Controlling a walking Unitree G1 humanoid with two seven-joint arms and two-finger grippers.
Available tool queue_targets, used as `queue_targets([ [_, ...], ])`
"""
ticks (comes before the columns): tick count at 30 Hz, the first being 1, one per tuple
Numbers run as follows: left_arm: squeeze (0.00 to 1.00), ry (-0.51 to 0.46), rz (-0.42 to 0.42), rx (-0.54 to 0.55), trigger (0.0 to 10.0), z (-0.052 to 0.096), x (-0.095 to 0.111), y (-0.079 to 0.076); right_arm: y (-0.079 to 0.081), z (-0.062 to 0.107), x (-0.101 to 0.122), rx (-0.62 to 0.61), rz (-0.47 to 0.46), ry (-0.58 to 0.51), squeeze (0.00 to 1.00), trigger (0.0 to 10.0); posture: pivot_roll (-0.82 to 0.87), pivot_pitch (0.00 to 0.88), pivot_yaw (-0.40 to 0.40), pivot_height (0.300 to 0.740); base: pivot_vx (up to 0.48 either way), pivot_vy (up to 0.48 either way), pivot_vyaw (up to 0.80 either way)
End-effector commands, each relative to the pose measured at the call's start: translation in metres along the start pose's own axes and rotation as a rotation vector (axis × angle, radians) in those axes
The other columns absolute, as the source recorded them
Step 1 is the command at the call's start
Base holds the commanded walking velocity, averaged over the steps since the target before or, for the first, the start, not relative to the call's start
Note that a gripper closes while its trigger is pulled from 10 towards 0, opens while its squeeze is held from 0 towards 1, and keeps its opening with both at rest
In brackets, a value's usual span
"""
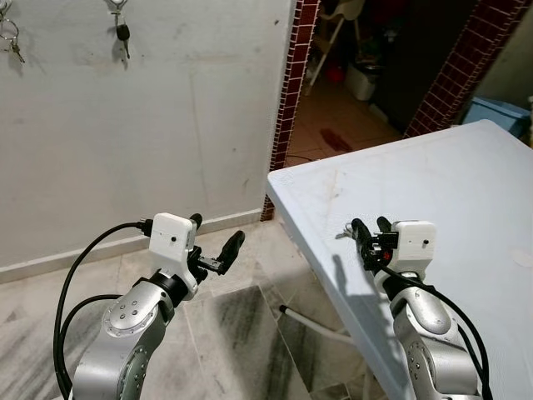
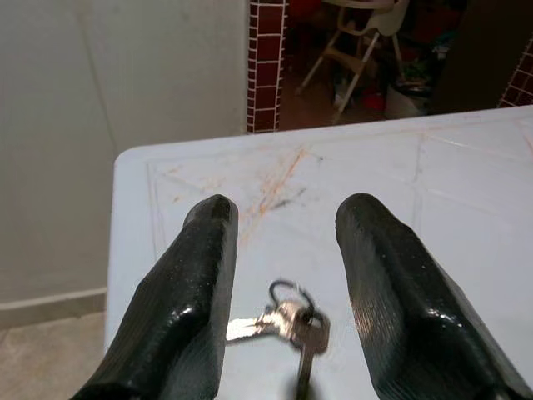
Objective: Hang keys on a hook
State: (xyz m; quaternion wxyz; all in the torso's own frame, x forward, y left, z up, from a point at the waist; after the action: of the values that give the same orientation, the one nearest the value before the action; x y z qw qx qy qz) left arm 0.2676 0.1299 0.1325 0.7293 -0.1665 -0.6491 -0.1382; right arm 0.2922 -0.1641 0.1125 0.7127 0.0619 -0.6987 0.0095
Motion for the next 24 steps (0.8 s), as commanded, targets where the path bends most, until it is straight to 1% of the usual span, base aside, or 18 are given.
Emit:
queue_targets([
  [1,0.0,0.003,-0.007,-0.006,10.0,-0.001,0.001,-0.003,-0.006,0.007,0.003,-0.017,0.003,-0.002,0.0,10.0,0.18,0.041,-0.102,0.74,0.281,0.0,0.0],
  [4,0.0,0.015,-0.015,0.003,10.0,0.002,-0.001,0.001,-0.008,0.013,0.003,-0.025,0.005,0.006,0.0,10.0,0.18,0.041,-0.105,0.74,0.091,0.0,0.0],
  [6,0.0,0.022,-0.018,0.008,10.0,0.006,-0.003,0.004,-0.012,0.016,0.002,-0.044,0.007,0.014,0.0,10.0,0.17,0.042,-0.104,0.74,0.0,0.0,0.0],
  [17,0.0,0.031,-0.023,0.02,10.0,0.007,-0.006,0.005,-0.011,0.02,0.007,-0.036,0.011,0.023,0.0,10.0,0.17,0.043,-0.106,0.74,0.0,0.0,0.0],
  [22,0.0,0.055,-0.026,0.024,10.0,0.013,-0.011,0.006,-0.011,0.031,0.01,-0.001,0.049,0.059,0.0,10.0,0.16,0.044,-0.105,0.74,0.0,0.0,0.0],
  [24,0.0,0.065,-0.028,0.025,10.0,0.015,-0.014,0.007,-0.013,0.034,0.009,0.001,0.042,0.075,0.0,10.0,0.16,0.042,-0.104,0.74,0.0,0.0,0.0],
])
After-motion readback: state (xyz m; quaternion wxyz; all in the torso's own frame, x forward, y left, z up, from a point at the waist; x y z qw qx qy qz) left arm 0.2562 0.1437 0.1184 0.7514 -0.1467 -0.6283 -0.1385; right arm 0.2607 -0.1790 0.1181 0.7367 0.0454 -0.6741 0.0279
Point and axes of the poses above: a point about 5 cm out from each wrist's last joint towards the gripper, its own z axis pointing back from the gripper into the wrist, its own x axis along the axis of the wrist's last joint, y = z × x, the point moved 2 cm from there along -z, pointing out of the wrist towards the gripper, and after that the axes turned 1 degree about -z, right-handed, at the moved point
